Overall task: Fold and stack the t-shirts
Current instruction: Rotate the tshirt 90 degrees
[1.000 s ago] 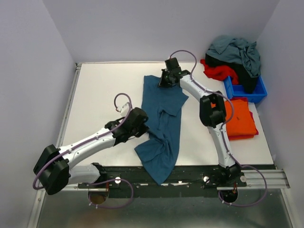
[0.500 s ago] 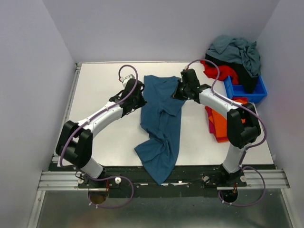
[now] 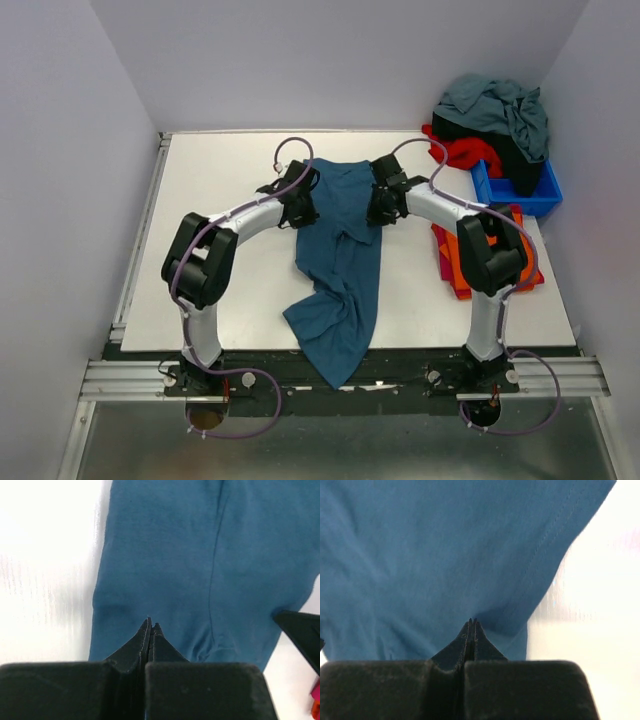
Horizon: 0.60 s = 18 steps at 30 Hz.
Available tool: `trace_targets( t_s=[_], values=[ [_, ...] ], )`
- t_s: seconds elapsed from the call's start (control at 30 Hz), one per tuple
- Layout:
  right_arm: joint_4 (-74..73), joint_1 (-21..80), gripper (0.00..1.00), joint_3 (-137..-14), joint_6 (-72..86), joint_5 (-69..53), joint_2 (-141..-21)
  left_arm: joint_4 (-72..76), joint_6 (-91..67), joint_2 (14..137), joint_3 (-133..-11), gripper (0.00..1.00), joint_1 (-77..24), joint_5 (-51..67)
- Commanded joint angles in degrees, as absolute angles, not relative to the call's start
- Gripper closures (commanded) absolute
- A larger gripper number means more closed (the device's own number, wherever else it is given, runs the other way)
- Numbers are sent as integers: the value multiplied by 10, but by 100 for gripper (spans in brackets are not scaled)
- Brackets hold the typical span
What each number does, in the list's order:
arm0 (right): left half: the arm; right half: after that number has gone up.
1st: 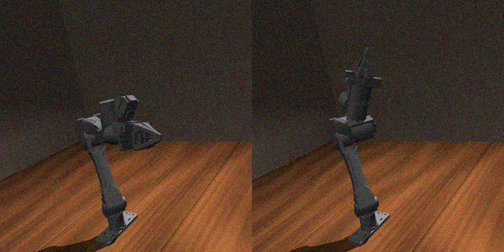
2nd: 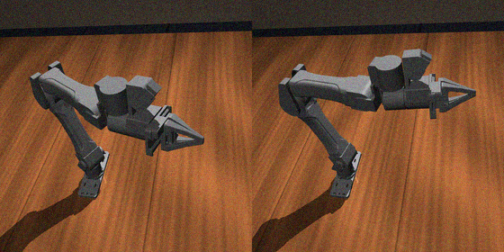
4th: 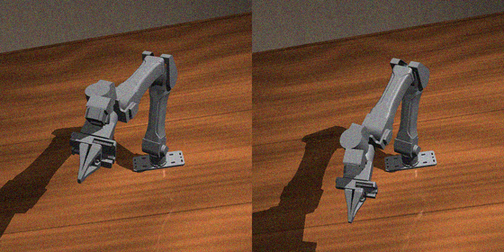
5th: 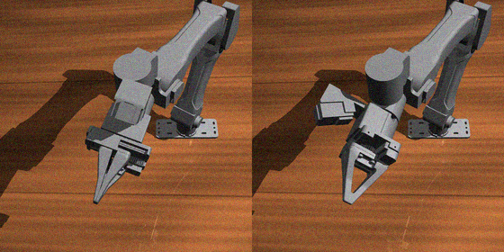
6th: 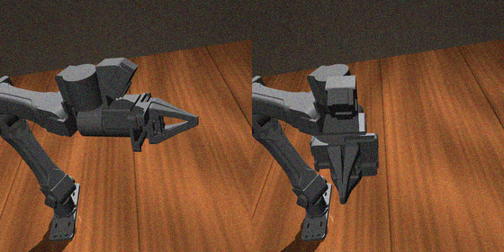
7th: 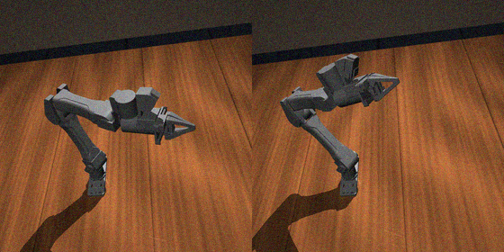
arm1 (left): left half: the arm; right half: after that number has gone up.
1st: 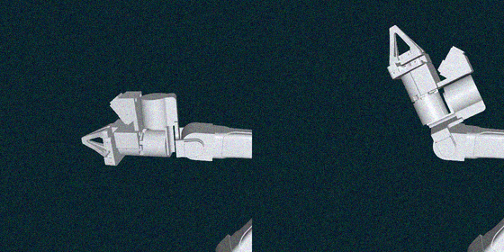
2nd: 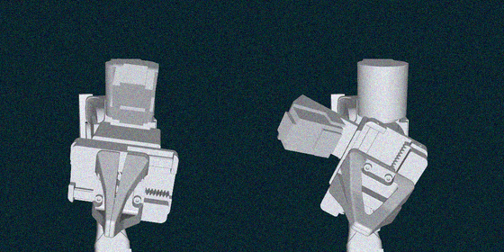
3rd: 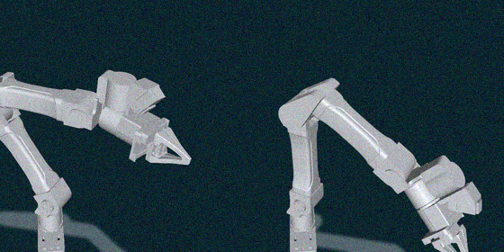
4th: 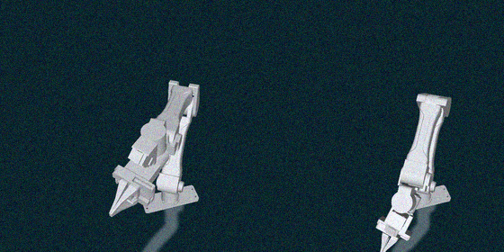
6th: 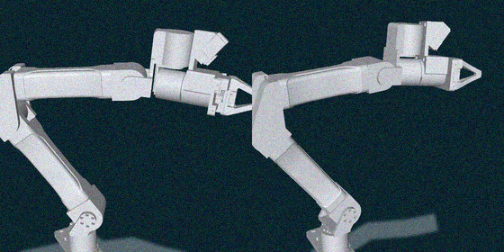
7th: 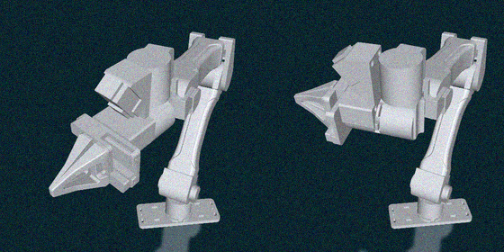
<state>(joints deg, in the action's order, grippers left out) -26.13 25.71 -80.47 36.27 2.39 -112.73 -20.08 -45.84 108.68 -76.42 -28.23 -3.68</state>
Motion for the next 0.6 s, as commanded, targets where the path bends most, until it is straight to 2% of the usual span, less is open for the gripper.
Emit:
trace_targets(
  t_s=[0.0, 0.37, 0.57],
  values=[
    [-342, 256, 99, -880, 376, 75, -1180, -233, -446, 1118, -789, 100, -271, -29],
    [-416, 256, 99, -1024, 384, 114, -1279, -241, -448, 1229, -868, 100, -235, -9],
    [-469, 256, 99, -1160, 377, 111, -1367, -242, -448, 1266, -896, 100, -199, 18]
  ],
)
